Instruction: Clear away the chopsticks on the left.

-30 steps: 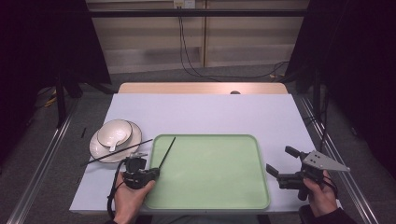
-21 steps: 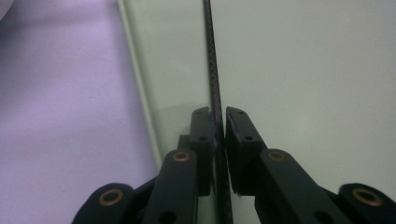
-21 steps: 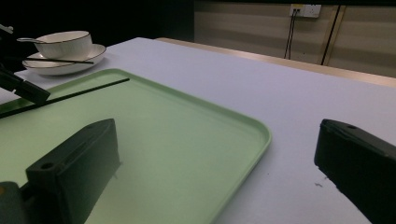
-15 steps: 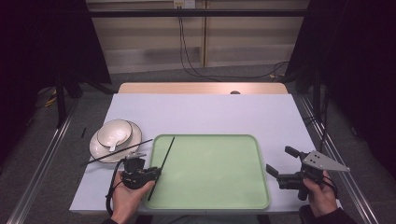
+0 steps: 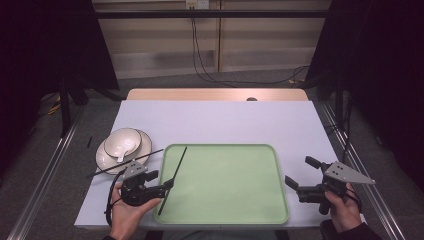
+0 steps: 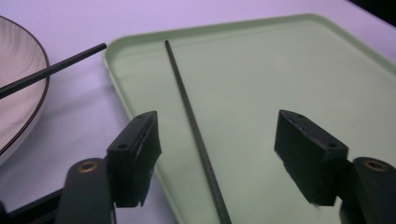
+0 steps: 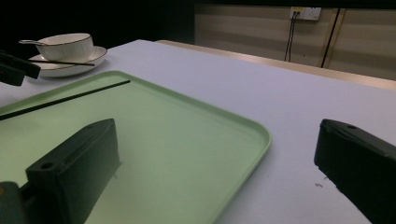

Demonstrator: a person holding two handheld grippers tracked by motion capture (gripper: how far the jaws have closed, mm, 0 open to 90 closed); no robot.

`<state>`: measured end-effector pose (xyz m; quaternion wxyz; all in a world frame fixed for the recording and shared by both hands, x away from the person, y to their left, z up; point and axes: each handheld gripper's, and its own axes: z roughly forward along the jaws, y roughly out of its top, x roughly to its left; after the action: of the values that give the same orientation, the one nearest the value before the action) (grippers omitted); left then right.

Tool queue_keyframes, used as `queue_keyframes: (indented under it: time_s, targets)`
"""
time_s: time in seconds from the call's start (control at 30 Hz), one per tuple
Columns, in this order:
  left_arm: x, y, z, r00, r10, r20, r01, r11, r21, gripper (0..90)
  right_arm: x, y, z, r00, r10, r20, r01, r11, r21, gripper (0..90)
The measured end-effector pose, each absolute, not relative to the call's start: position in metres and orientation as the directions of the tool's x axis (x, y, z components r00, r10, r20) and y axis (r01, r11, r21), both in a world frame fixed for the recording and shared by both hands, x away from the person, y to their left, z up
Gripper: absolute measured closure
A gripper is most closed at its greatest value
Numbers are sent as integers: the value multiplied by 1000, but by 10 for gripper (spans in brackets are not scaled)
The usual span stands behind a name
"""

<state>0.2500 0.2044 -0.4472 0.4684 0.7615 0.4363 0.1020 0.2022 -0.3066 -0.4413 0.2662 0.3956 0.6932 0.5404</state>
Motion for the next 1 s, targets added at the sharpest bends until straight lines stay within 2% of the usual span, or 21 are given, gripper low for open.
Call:
queue_keyframes:
  time_s: [0.2, 0.27, 0.33, 0.5, 0.67, 0.8, 1.0]
  targets:
    - [242, 222, -439, 673, 708, -213, 492, -214, 844, 203, 203, -307, -441, -544, 837, 57, 260, 104, 960, 0]
    - [240, 229, -440, 700, 696, -159, 434, -238, 869, 134, 202, -306, -441, -548, 835, 60, 260, 102, 960, 0]
    - [238, 237, -439, 707, 695, -131, 394, -234, 889, 138, 202, -306, -441, -549, 834, 60, 259, 102, 960, 0]
    - [236, 258, -434, 694, 704, -150, 380, -181, 907, 104, 202, -306, -441, -548, 835, 58, 260, 104, 960, 0]
    - [236, 272, -430, 702, 699, -135, 363, -188, 913, 53, 203, -306, -441, -545, 836, 58, 261, 104, 960, 0]
    - [238, 285, -428, 727, 673, -133, 361, -210, 909, 53, 203, -306, -441, -545, 836, 56, 261, 106, 960, 0]
    - [245, 313, -423, 701, 704, -111, 346, -200, 917, 45, 203, -306, -441, -545, 836, 57, 262, 105, 959, 0]
